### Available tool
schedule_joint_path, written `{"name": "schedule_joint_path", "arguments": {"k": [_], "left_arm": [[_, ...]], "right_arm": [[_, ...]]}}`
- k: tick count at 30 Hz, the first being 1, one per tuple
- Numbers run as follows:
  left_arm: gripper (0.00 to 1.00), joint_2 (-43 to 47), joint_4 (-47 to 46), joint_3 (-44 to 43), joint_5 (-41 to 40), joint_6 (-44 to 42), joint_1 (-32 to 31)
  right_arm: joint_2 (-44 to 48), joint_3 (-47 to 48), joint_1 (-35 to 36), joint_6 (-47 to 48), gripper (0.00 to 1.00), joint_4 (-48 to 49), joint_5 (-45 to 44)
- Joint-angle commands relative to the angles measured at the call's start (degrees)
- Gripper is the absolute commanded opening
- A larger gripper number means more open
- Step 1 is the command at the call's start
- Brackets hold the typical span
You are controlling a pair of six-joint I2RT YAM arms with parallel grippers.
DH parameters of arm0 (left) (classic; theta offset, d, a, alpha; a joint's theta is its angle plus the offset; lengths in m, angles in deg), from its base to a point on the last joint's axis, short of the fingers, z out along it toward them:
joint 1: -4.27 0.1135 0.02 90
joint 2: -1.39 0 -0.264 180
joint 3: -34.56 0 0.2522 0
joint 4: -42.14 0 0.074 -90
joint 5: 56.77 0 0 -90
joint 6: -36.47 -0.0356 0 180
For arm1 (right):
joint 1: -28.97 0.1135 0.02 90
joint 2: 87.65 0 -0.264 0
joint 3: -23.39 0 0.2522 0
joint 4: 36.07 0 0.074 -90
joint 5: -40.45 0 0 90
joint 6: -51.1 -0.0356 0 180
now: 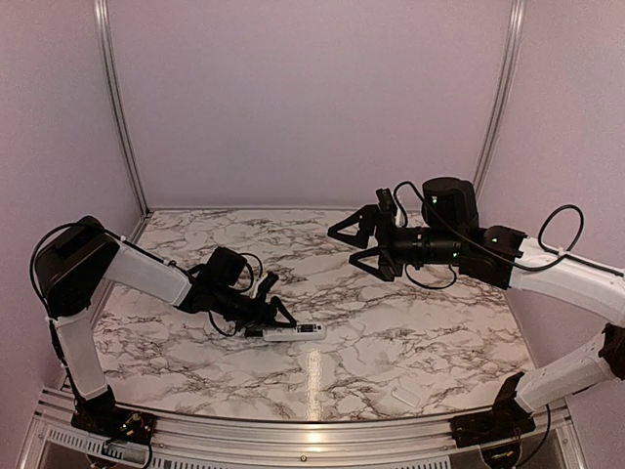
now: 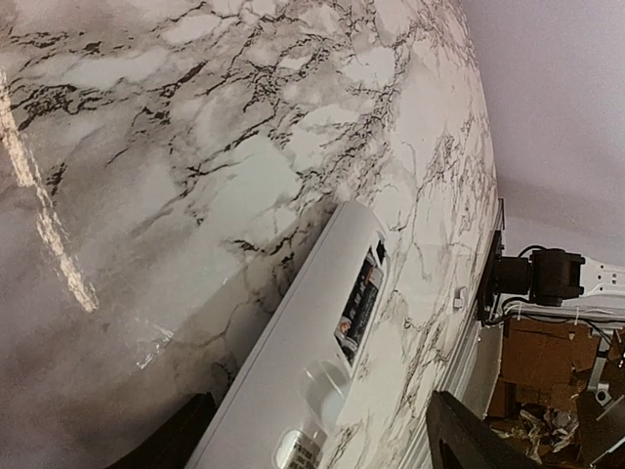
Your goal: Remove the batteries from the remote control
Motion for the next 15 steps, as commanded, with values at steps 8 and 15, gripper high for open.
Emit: {"name": "schedule_joint_path", "arguments": {"k": [8, 15], "left_arm": [[0.99, 5.23, 12.32, -1.86, -8.41, -6.46, 0.04], [0.99, 8.76, 19.32, -4.2, -13.62, -10.27, 0.0]], "right_arm": [[1.0, -0.18, -1.07, 0.73, 0.99, 0.02, 0.37], [1.61, -0.2, -1.51, 1.2, 0.98, 0.02, 0.56]]}}
